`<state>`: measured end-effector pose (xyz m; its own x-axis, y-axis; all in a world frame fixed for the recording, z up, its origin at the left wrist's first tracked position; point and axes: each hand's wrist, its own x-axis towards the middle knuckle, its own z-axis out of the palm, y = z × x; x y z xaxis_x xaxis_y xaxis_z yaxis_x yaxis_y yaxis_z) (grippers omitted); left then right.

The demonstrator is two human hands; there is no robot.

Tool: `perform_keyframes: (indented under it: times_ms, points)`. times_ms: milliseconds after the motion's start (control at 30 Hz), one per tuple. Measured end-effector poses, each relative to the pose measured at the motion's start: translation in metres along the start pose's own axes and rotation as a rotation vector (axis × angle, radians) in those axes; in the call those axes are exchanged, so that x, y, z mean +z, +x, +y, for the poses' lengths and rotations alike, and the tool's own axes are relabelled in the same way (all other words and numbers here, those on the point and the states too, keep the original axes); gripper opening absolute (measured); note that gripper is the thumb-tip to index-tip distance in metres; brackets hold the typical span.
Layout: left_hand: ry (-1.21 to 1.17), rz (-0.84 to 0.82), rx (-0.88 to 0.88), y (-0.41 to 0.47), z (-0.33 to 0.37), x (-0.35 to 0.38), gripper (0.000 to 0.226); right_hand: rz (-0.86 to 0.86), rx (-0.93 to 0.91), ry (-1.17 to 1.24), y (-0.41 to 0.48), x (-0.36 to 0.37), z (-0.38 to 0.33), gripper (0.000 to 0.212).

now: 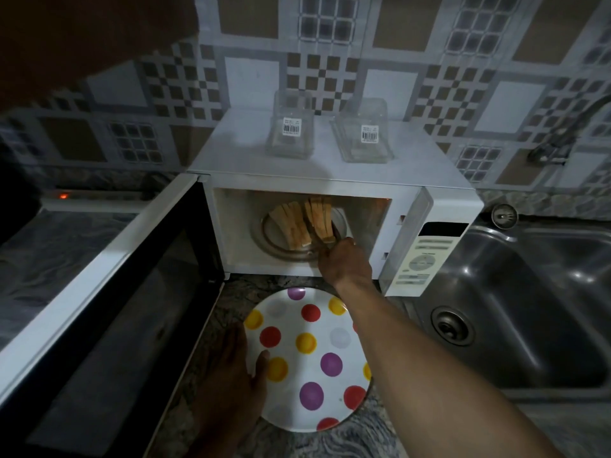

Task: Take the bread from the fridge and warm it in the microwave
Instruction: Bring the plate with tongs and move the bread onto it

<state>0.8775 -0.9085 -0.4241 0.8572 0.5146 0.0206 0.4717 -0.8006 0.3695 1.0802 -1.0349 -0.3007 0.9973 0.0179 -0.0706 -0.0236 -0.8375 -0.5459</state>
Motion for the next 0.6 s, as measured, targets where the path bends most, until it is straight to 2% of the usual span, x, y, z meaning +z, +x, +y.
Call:
perform_keyframes:
  times_ms: [233, 400, 600]
  points:
    - [-0.029, -0.004, -0.003, 0.0, -0.001, 0.001, 0.089, -0.036, -0.078, -0.102, 0.008, -0.006, -0.004, 0.038]
    - [-0.059, 0.035, 0.004, 0.0, -0.003, 0.004, 0.086, -0.04, -0.065, -0.059, 0.015, -0.002, 0.001, 0.026]
    - [-0.027, 0.053, -0.015, 0.0, 0.005, -0.005, 0.076, -0.063, -0.089, -0.073, 0.022, -0.001, 0.008, 0.036]
